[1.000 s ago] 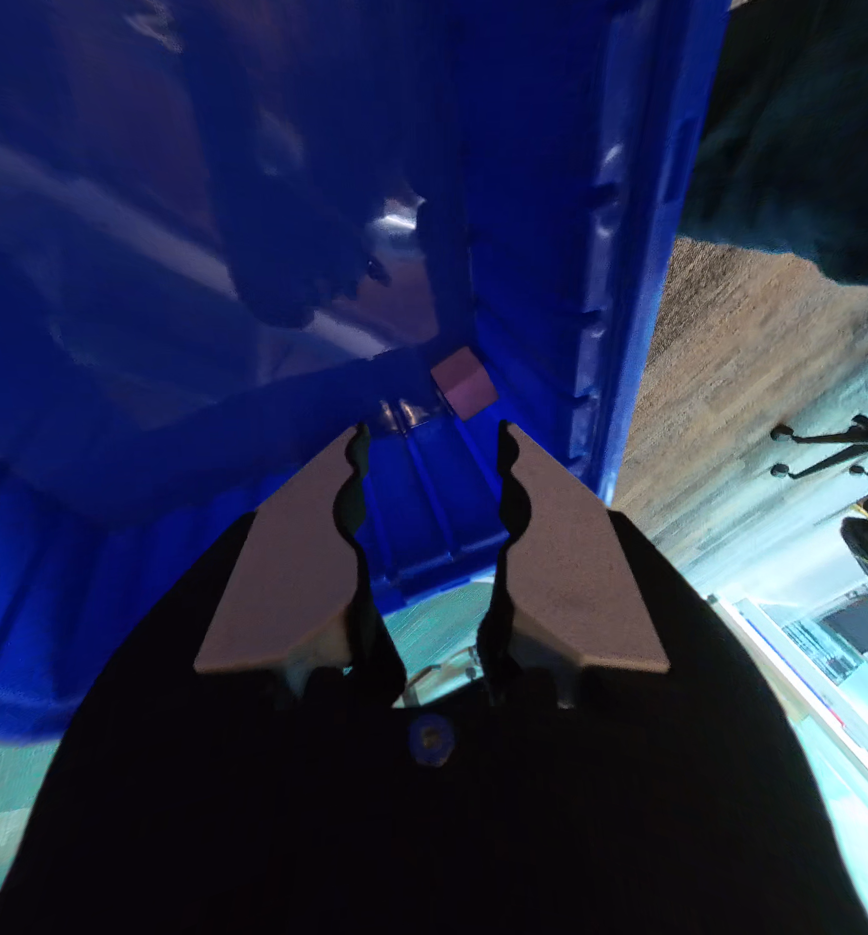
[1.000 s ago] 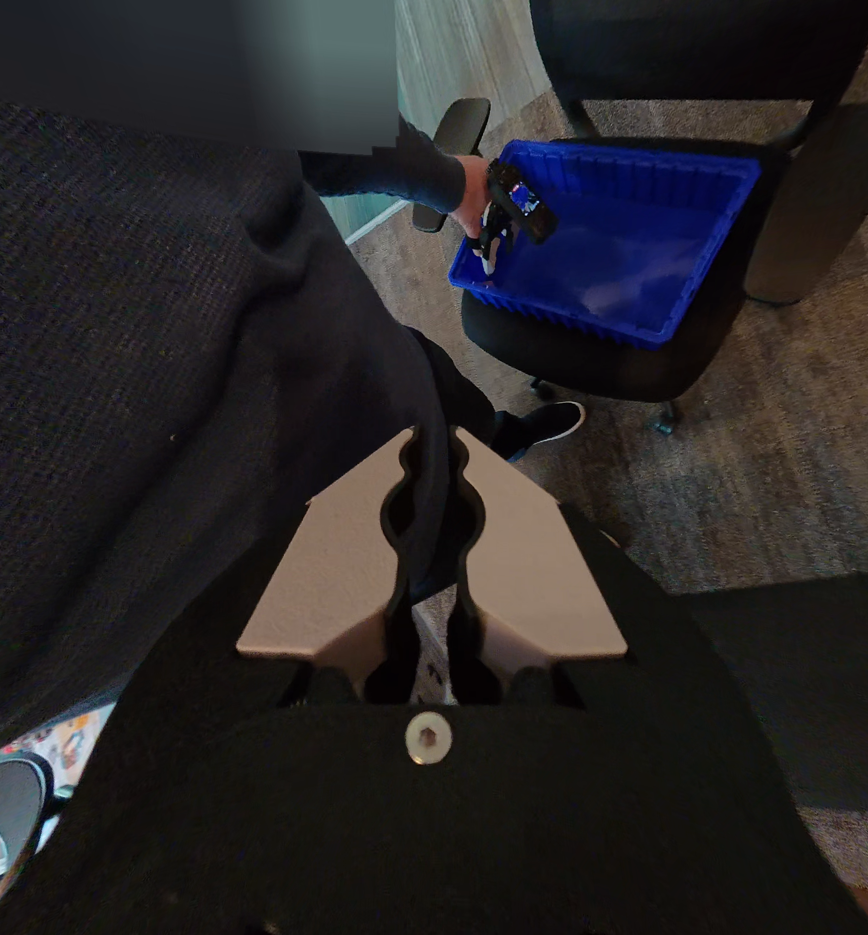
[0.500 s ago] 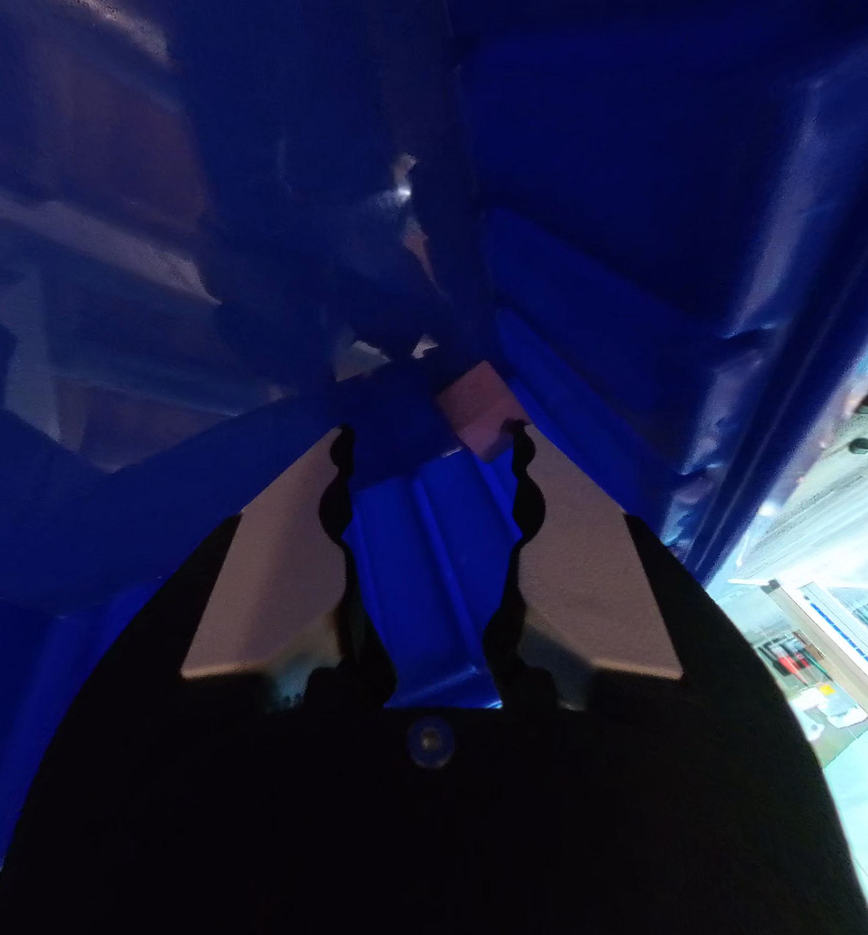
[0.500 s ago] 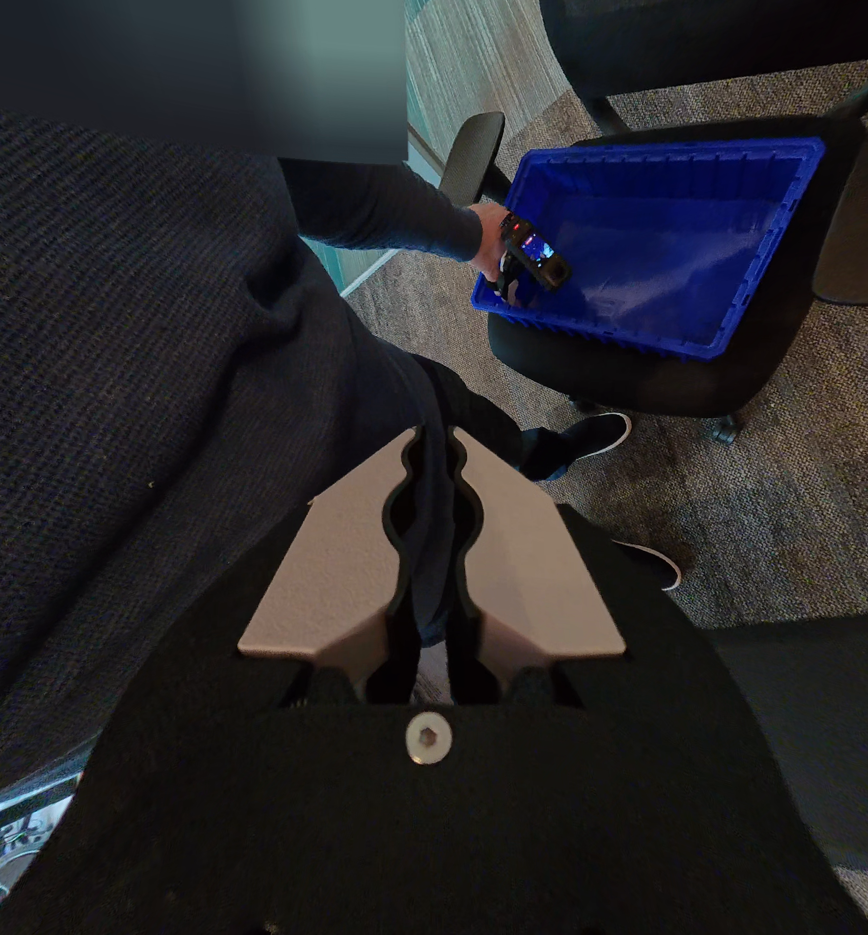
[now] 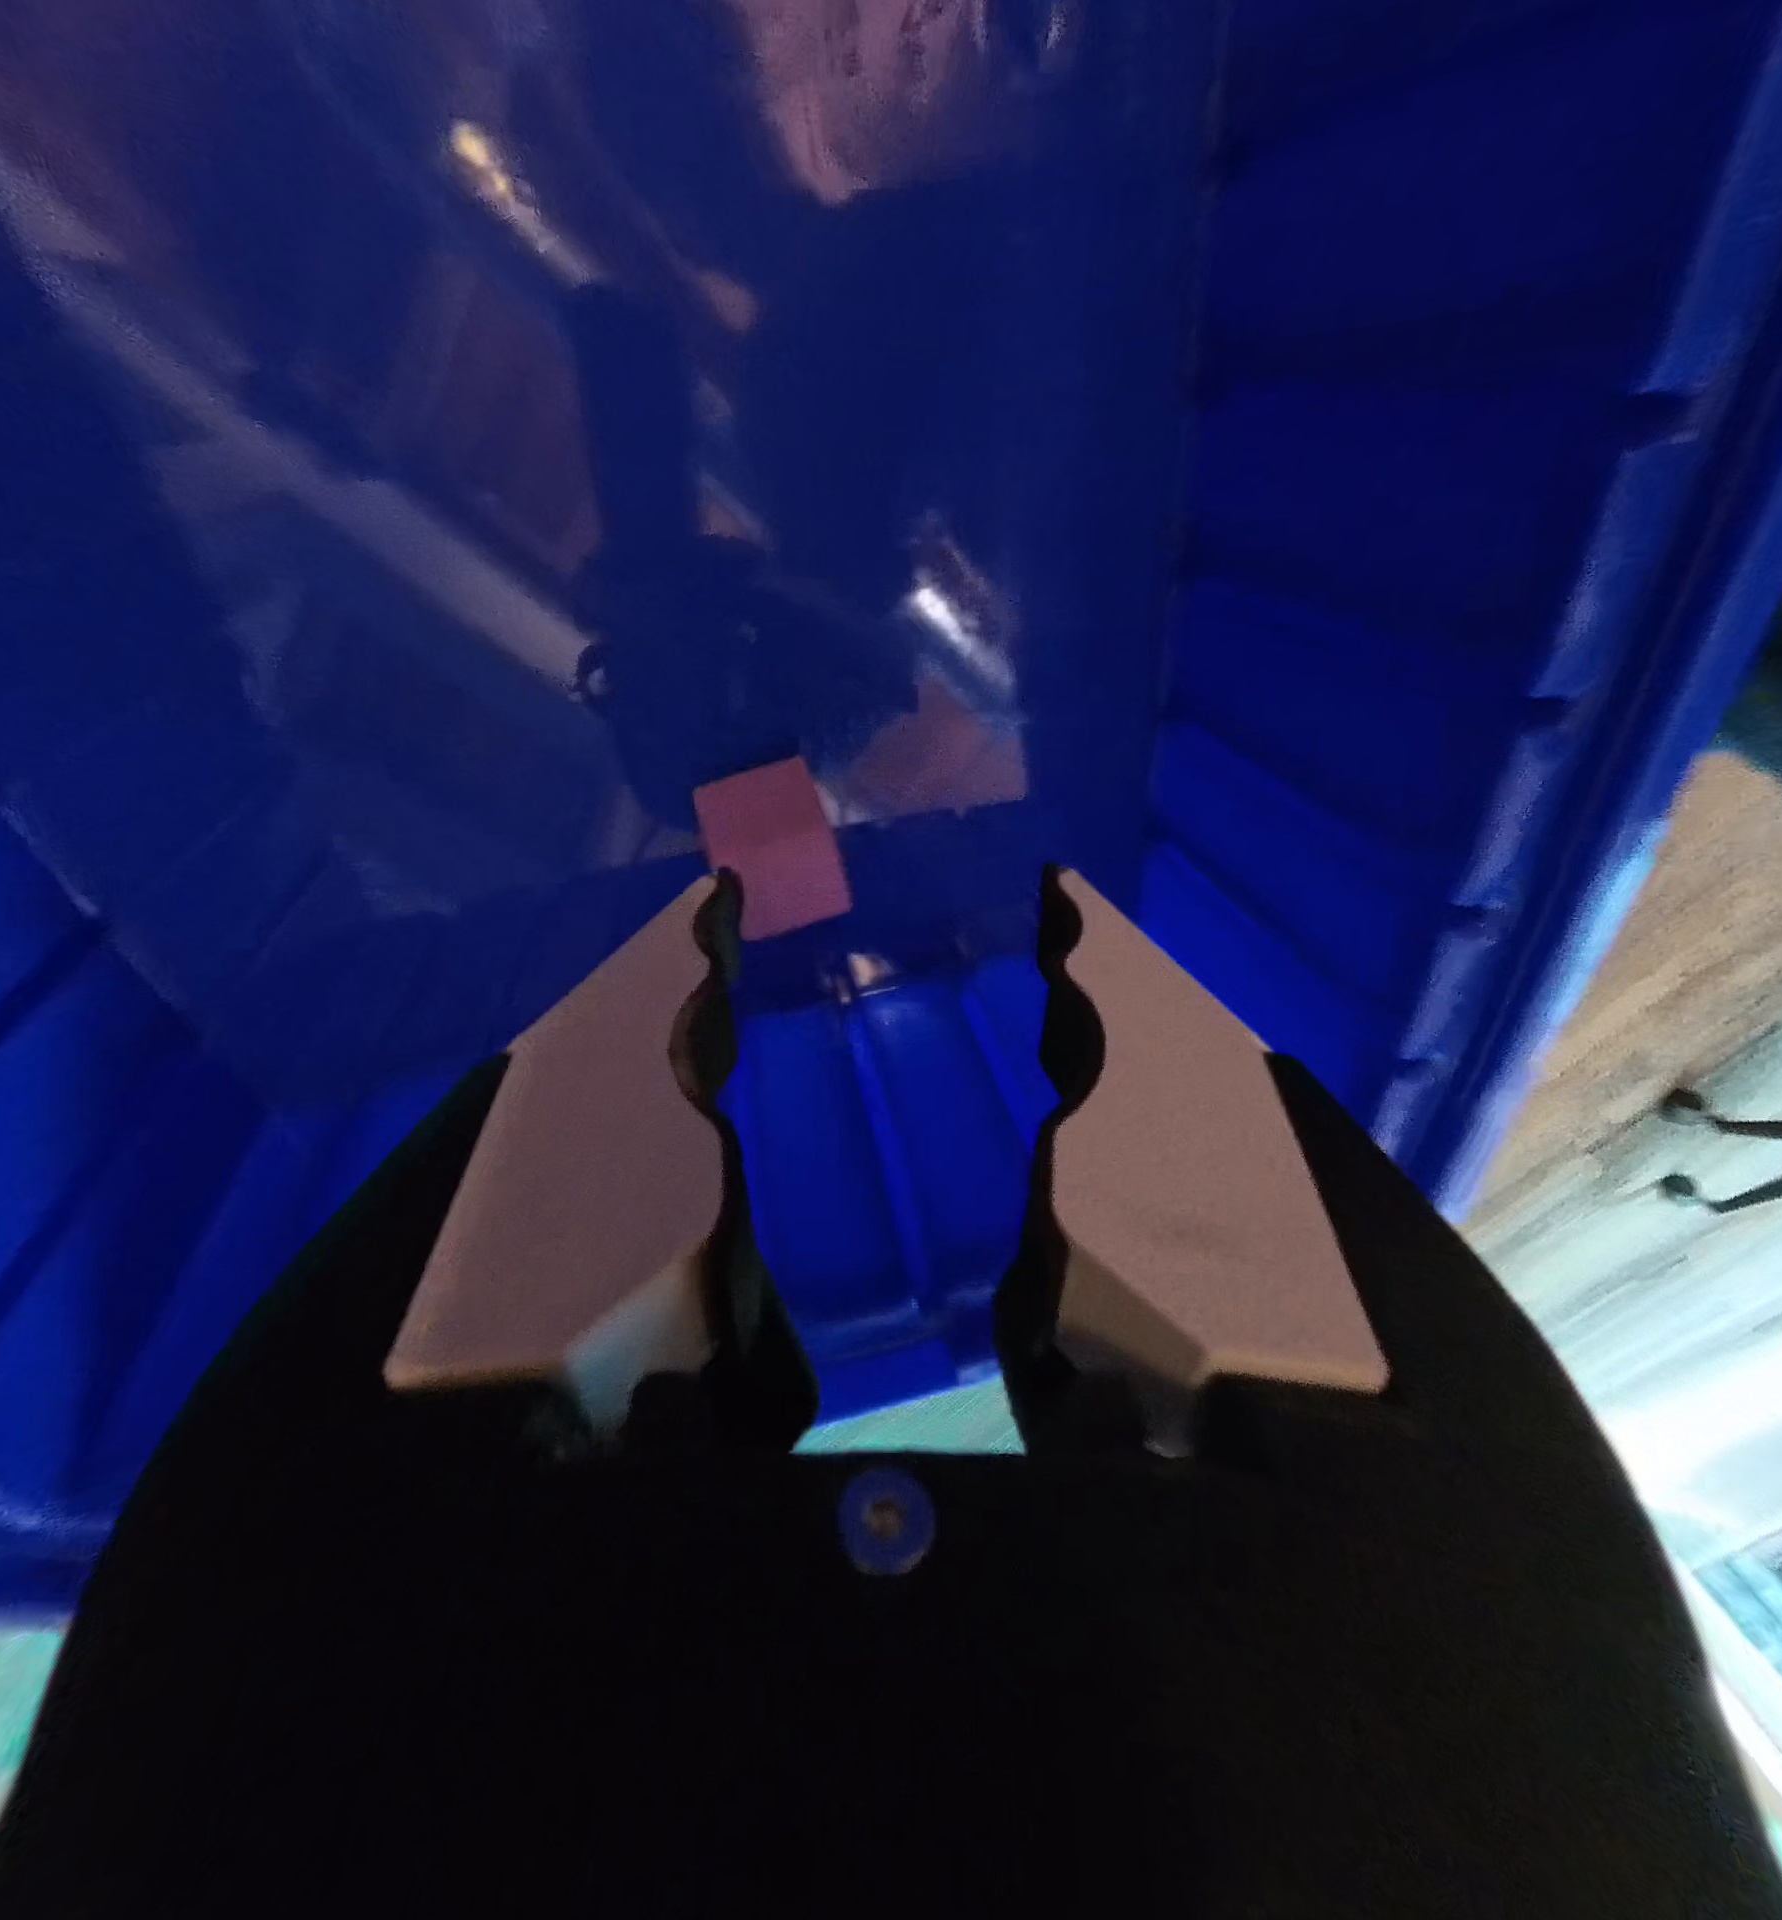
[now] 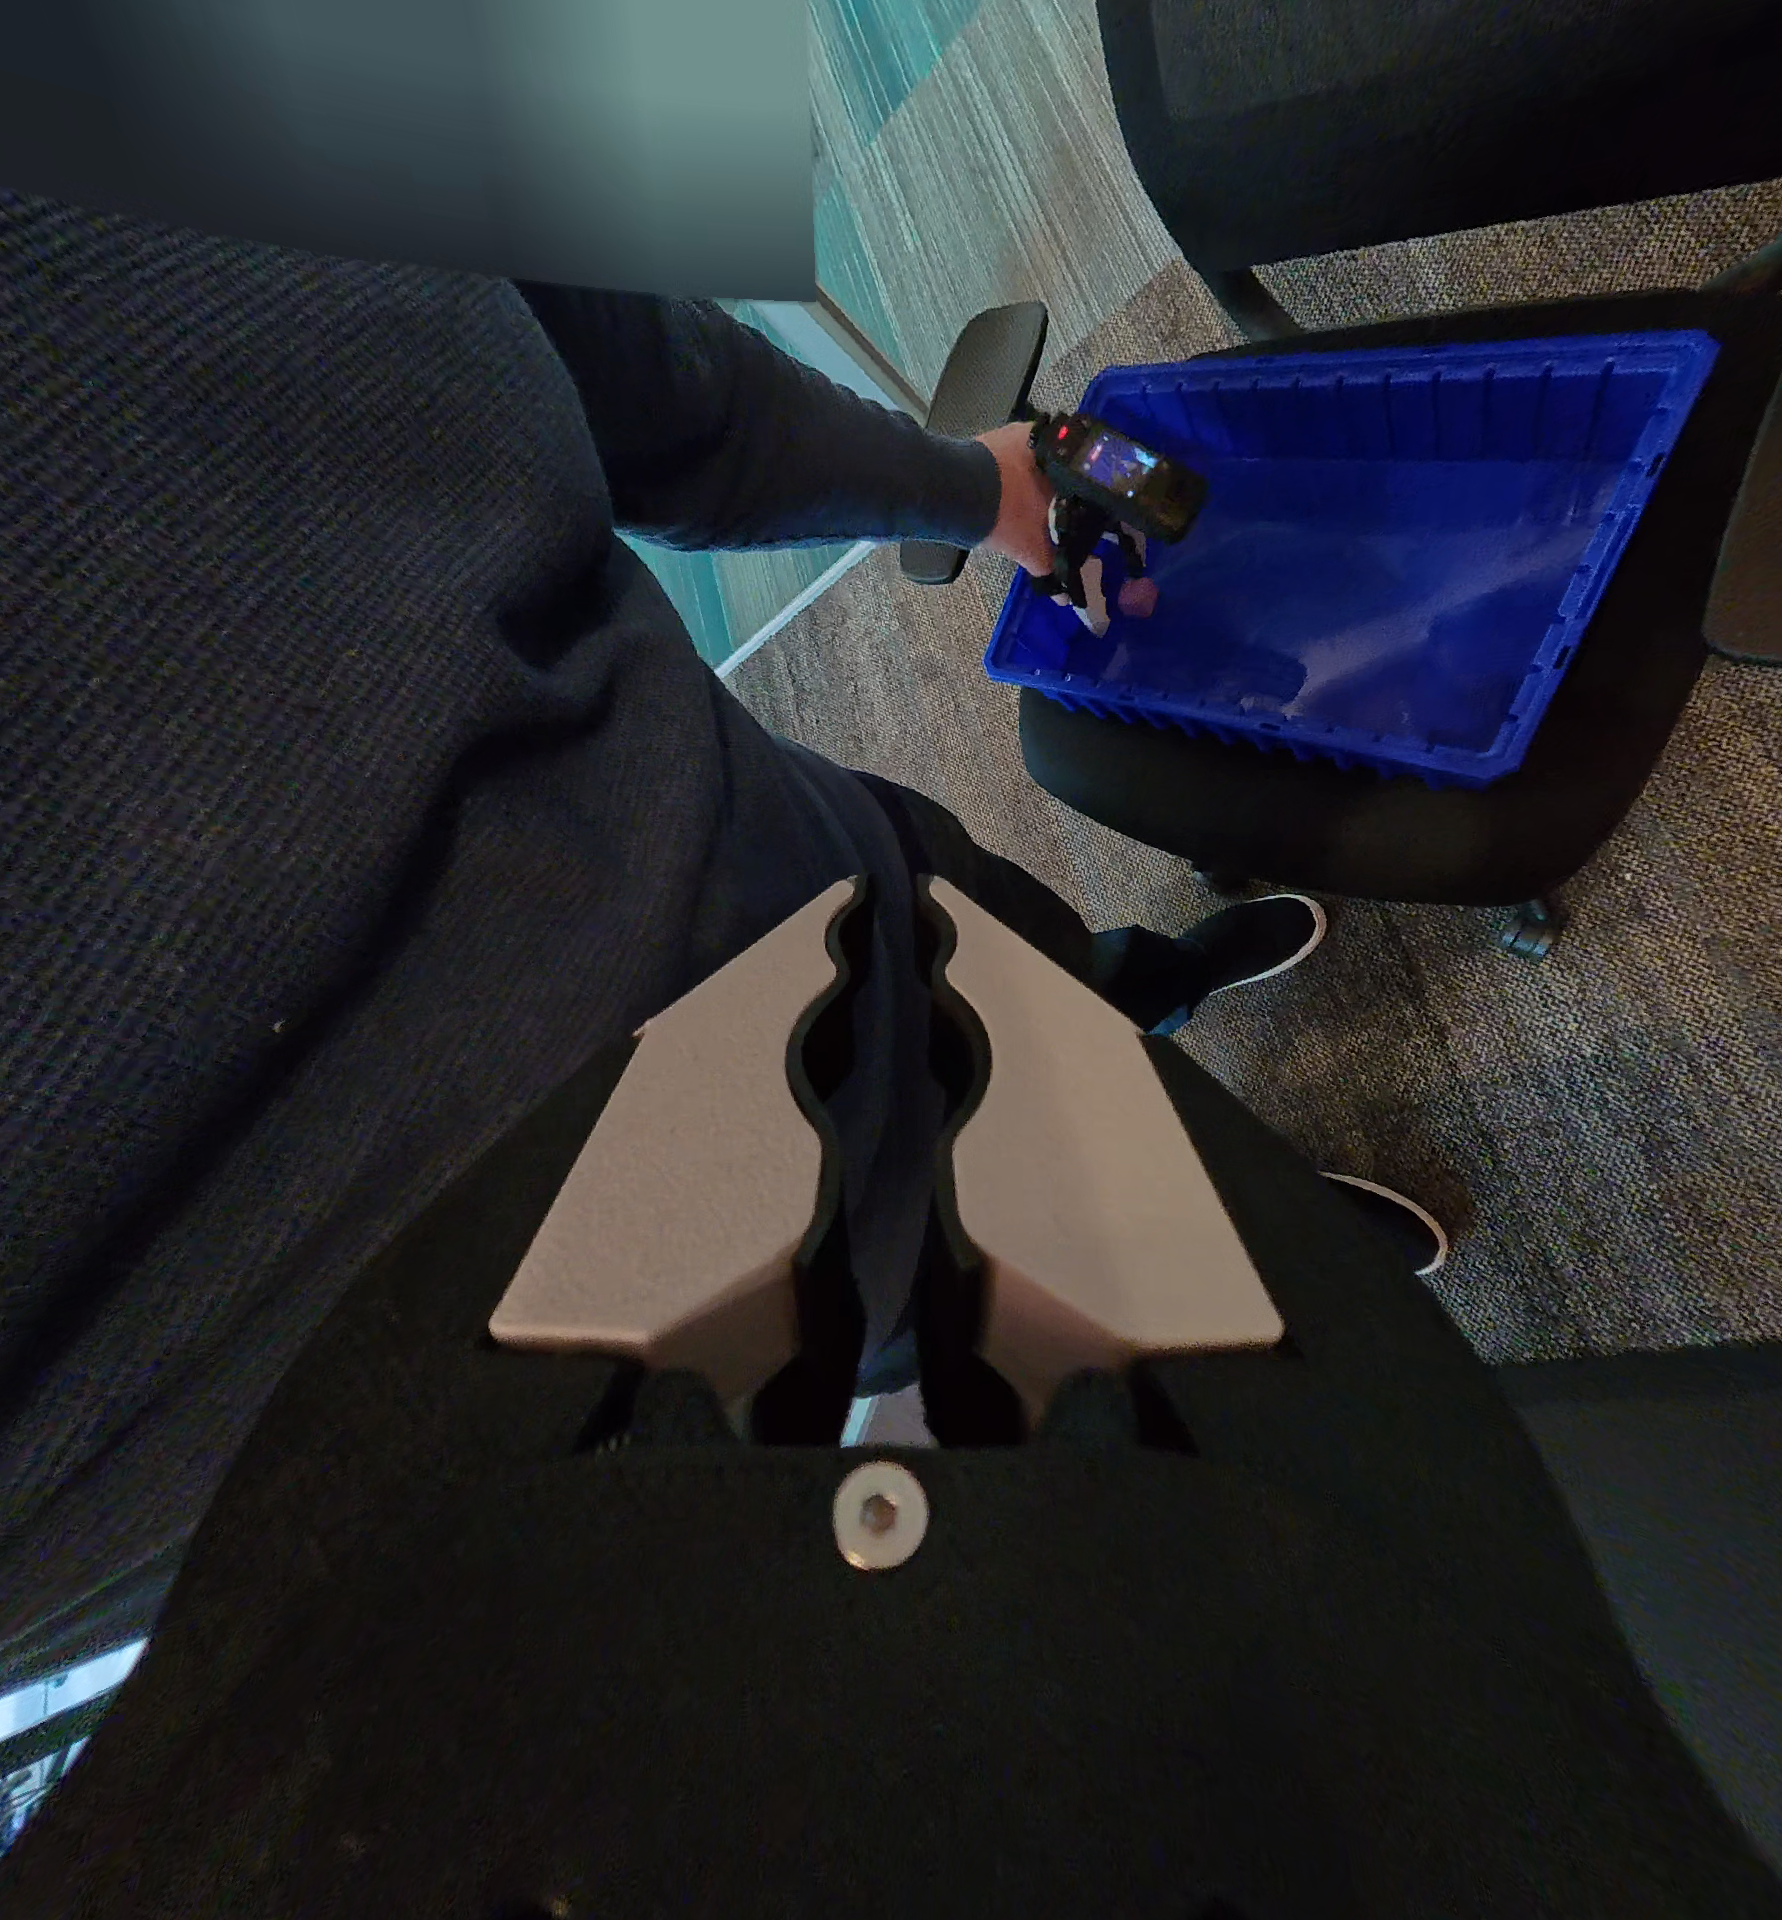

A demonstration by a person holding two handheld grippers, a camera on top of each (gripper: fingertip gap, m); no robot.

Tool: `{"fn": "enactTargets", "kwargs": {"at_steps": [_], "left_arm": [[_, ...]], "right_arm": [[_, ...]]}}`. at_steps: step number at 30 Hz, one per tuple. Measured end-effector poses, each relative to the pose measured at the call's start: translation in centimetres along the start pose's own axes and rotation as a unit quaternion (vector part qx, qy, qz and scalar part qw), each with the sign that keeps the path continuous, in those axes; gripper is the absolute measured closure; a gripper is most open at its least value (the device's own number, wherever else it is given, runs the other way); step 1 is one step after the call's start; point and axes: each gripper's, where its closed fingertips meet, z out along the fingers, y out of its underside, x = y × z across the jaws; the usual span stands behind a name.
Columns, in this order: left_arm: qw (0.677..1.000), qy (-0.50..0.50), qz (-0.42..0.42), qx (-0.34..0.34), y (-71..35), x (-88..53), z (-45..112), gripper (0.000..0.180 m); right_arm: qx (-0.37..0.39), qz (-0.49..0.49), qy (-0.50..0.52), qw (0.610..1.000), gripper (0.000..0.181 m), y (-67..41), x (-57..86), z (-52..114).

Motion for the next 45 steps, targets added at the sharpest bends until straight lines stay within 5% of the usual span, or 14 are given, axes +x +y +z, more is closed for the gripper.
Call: {"fn": "enactTargets", "kwargs": {"at_steps": [8,11,16,22,26,29,33,37,41,45], "left_arm": [[0.998,-0.035,-0.044,-0.021,0.2,-2.4,1.0,0.160],[0.997,-0.065,-0.037,-0.019,0.1,-3.3,0.7,0.127],[0.997,-0.072,-0.022,-0.022,-0.2,-3.4,1.3,0.122],[0.996,-0.063,-0.051,-0.041,0.6,-4.3,2.0,0.125],[0.996,-0.050,-0.054,-0.048,1.0,-4.1,2.7,0.154],[0.997,-0.041,-0.063,-0.035,0.5,-4.1,2.4,0.154],[0.998,-0.036,-0.030,0.034,-3.0,-3.1,-1.7,0.154],[0.977,0.049,-0.036,0.206,-12.2,1.3,-12.3,0.154],[0.903,0.217,0.001,0.371,-22.4,9.5,-27.9,0.155],[0.835,0.344,0.137,0.406,-27.7,18.7,-41.2,0.154]], "right_arm": [[0.010,0.011,-0.005,1.000,0.175,0.4,-0.2,0.9],[0.014,0.011,-0.004,1.000,0.176,0.4,-0.4,0.9],[0.020,0.019,-0.005,1.000,0.176,0.8,-0.5,1.2],[0.023,0.026,-0.006,0.999,0.176,1.0,-0.7,1.6],[0.026,0.028,-0.005,0.999,0.176,1.0,-0.5,1.9],[0.029,0.027,-0.003,0.999,0.177,0.8,-0.4,1.9],[0.057,0.022,0.013,0.998,0.171,-0.1,0.0,1.6],[0.111,-0.015,0.069,0.991,0.153,-2.8,1.7,1.3],[0.125,-0.105,0.161,0.973,0.142,-4.9,2.8,1.1],[0.123,-0.215,0.251,0.936,0.138,-6.1,2.4,0.5]]}}
